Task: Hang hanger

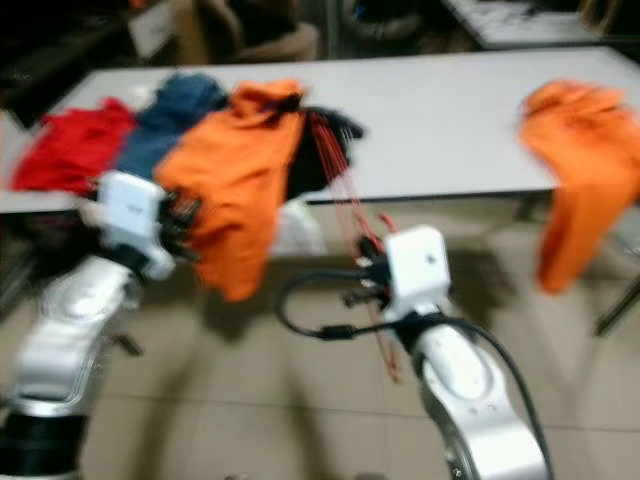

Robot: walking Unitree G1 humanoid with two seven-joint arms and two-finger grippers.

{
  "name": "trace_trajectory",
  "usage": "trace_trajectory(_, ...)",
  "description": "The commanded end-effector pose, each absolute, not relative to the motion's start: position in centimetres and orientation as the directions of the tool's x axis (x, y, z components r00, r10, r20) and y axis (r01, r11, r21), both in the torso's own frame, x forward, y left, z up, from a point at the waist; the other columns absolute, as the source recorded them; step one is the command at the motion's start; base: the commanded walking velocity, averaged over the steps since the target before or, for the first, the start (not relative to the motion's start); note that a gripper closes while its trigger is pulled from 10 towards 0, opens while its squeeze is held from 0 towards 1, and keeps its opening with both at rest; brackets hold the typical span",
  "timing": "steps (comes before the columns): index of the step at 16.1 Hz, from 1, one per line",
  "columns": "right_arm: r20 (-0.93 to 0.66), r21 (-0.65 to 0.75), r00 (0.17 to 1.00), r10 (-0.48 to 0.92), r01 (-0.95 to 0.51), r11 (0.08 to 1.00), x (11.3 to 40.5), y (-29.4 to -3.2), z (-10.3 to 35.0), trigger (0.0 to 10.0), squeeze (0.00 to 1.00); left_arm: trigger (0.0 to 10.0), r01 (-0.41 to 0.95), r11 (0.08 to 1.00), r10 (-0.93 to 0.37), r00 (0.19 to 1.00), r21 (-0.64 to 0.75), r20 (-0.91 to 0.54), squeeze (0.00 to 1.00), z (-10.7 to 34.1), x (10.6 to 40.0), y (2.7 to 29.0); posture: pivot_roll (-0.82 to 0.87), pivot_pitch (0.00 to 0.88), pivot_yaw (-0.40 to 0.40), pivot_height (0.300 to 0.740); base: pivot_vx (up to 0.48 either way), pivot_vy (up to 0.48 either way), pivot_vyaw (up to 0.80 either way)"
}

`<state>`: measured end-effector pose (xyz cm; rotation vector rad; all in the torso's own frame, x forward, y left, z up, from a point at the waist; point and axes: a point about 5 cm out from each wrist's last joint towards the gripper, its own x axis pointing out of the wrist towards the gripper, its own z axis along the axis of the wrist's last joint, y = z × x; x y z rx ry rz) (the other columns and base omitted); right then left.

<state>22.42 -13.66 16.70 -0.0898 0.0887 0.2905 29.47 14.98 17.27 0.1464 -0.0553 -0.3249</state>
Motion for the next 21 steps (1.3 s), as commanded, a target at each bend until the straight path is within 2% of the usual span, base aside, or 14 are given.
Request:
trace_trajectory(1, -0.071, -0.075, 0.953, 0.294, -0.299, 0.951, 22.5, -13.4, 17.2, 10.0, 0.00, 10.0, 0.278, 0.944, -0.292, 0.954, 0.180, 0.060, 0.00, 18.3, 29.7, 15.7, -0.21, 0.000, 0.072, 0.740, 0.000, -0.480, 0.00)
trace_trajectory(4, -0.055, -0.082, 0.957, 0.283, -0.287, 0.954, 22.8, -13.6, 17.4, 10.0, 0.00, 10.0, 0.283, 0.950, -0.289, 0.957, 0.130, 0.030, 0.00, 17.6, 29.6, 15.4, -0.21, 0.000, 0.074, 0.740, 0.000, -0.160, 0.00)
trace_trajectory(8, -0.041, -0.079, 0.956, 0.289, -0.292, 0.953, 23.0, -13.7, 17.7, 10.0, 0.00, 10.0, 0.304, 0.947, -0.311, 0.948, 0.107, 0.061, 0.00, 17.5, 29.5, 15.1, -0.21, 0.000, 0.070, 0.740, 0.000, 0.000, 0.00)
trace_trajectory(13, -0.058, -0.114, 0.944, 0.325, -0.330, 0.937, 23.4, -13.8, 17.8, 10.0, 0.00, 10.0, 0.235, 0.963, -0.245, 0.968, 0.135, 0.058, 0.00, 17.1, 29.2, 16.1, -0.22, 0.000, 0.038, 0.740, 0.404, 0.000, 0.00)
trace_trajectory(16, -0.064, -0.162, 0.927, 0.370, -0.375, 0.913, 23.7, -13.7, 18.2, 10.0, 0.00, 10.0, 0.184, 0.972, -0.195, 0.979, 0.144, 0.066, 0.00, 16.9, 28.8, 17.0, -0.21, 0.000, -0.007, 0.740, 0.424, 0.000, 0.00)
trace_trajectory(18, -0.064, -0.191, 0.906, 0.418, -0.422, 0.886, 24.2, -13.3, 18.6, 10.0, 0.00, 10.0, 0.129, 0.978, -0.146, 0.985, 0.165, 0.097, 0.00, 17.6, 28.2, 17.8, -0.19, 0.000, -0.047, 0.740, 0.426, 0.000, 0.80)
trace_trajectory(21, -0.072, -0.204, 0.881, 0.467, -0.471, 0.858, 24.6, -12.5, 18.5, 10.0, 0.00, 10.0, 0.075, 0.979, -0.101, 0.987, 0.191, 0.129, 0.00, 18.7, 28.0, 19.2, -0.17, 0.000, -0.043, 0.740, 0.426, 0.000, 0.80)
